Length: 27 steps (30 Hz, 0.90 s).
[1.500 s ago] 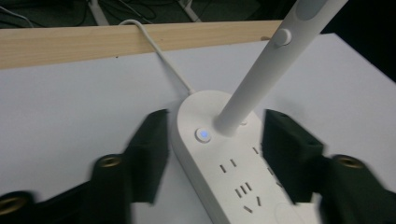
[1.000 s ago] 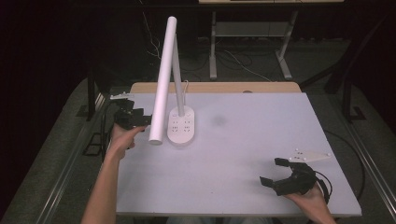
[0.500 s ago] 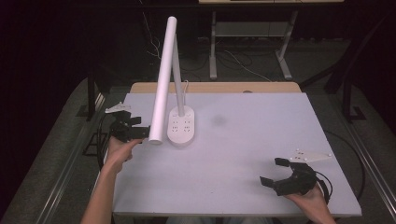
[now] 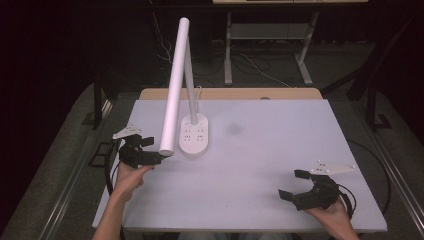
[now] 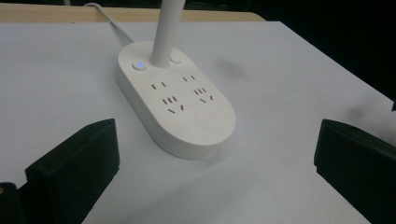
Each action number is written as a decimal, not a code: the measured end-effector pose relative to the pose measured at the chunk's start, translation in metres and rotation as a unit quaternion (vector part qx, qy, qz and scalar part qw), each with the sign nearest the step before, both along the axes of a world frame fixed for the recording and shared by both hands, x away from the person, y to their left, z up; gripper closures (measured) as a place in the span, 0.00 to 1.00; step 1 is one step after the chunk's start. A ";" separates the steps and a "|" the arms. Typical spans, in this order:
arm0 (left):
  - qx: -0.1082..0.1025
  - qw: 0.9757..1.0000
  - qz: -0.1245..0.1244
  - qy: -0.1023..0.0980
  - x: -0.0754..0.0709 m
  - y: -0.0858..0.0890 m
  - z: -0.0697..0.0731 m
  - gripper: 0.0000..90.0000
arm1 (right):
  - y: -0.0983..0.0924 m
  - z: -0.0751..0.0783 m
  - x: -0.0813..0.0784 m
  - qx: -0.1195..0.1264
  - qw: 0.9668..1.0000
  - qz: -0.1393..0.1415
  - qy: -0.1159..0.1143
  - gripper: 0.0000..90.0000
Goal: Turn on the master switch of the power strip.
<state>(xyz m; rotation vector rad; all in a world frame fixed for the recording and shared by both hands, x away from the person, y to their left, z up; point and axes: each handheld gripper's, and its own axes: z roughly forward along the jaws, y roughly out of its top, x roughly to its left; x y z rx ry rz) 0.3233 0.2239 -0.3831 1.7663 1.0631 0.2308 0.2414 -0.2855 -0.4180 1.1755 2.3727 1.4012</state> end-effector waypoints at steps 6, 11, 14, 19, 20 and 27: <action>-0.007 1.000 -0.009 -0.003 -0.019 -0.007 -0.011 0.00 | 0.000 0.000 0.000 0.002 1.000 -0.001 0.001 0.00; -0.001 1.000 -0.028 -0.003 -0.031 -0.014 -0.019 0.00 | 0.001 0.000 -0.001 0.000 1.000 0.000 0.000 0.00; 0.000 0.999 -0.037 -0.005 -0.039 -0.018 -0.024 0.00 | 0.001 0.000 -0.001 0.002 1.000 0.000 -0.001 0.00; 0.009 0.999 -0.051 -0.002 -0.050 -0.024 -0.030 0.00 | 0.000 0.000 -0.001 0.005 1.000 -0.004 0.002 0.00; 0.010 0.998 -0.055 -0.003 -0.052 -0.025 -0.031 0.00 | 0.000 0.000 -0.001 0.004 1.000 -0.004 0.002 0.00; 0.018 0.997 -0.072 0.001 -0.060 -0.032 -0.039 0.00 | -0.003 0.000 -0.001 0.010 1.000 -0.008 0.002 0.00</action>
